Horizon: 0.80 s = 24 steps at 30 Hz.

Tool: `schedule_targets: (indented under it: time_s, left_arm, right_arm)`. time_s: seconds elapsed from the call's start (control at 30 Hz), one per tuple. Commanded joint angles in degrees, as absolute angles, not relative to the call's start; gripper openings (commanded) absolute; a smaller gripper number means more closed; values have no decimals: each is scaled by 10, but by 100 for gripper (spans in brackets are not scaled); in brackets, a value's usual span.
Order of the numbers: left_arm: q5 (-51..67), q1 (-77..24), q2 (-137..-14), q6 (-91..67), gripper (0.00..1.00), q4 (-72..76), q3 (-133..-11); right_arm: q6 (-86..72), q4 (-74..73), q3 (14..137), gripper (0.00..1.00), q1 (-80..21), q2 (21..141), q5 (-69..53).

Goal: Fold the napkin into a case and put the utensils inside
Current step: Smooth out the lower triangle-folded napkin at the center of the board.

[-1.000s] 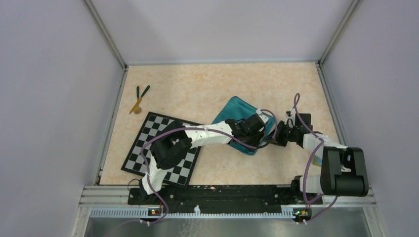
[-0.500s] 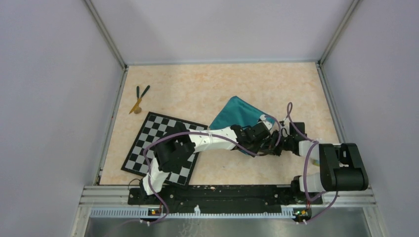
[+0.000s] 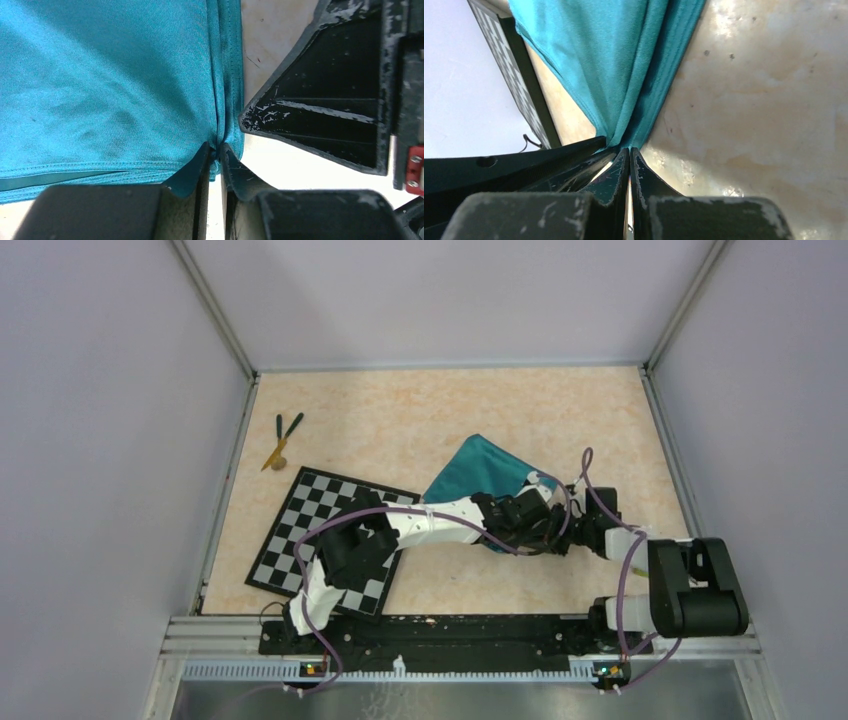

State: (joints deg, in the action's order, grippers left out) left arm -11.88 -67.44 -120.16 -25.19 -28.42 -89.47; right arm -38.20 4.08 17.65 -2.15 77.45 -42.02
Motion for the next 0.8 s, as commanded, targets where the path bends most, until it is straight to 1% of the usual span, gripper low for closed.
schedule_targets:
  time_s: [0.0,0.1,0.27,0.4,0.57,0.63,0.77]
  left_arm:
    - [-138,-679,-1194,-252,17,-289,-915]
    - [-137,-680,-1191,-255,13,-288,-913]
    - [-137,-683,-1188,-255,6,-285,-915]
    - [-130,-686,-1187,-260,6,-283,-921]
    - [-107,-695,-1190,-266,6,-277,-926]
    - [-93,-697,-1194,-273,6,-273,-922]
    - [-80,-699,-1203,-285,7,-269,-911]
  right_arm:
    - [-383,10,188,0,-28,724,-421]
    - [-389,8,191,0,-28,707,-409]
    - [-398,44,178,0,-39,746,-411]
    - [-417,93,164,0,-65,778,-397]
    - [-443,148,143,0,-70,813,-396]
    - [-447,152,140,0,-70,813,-391]
    - [-439,115,151,0,-70,794,-370]
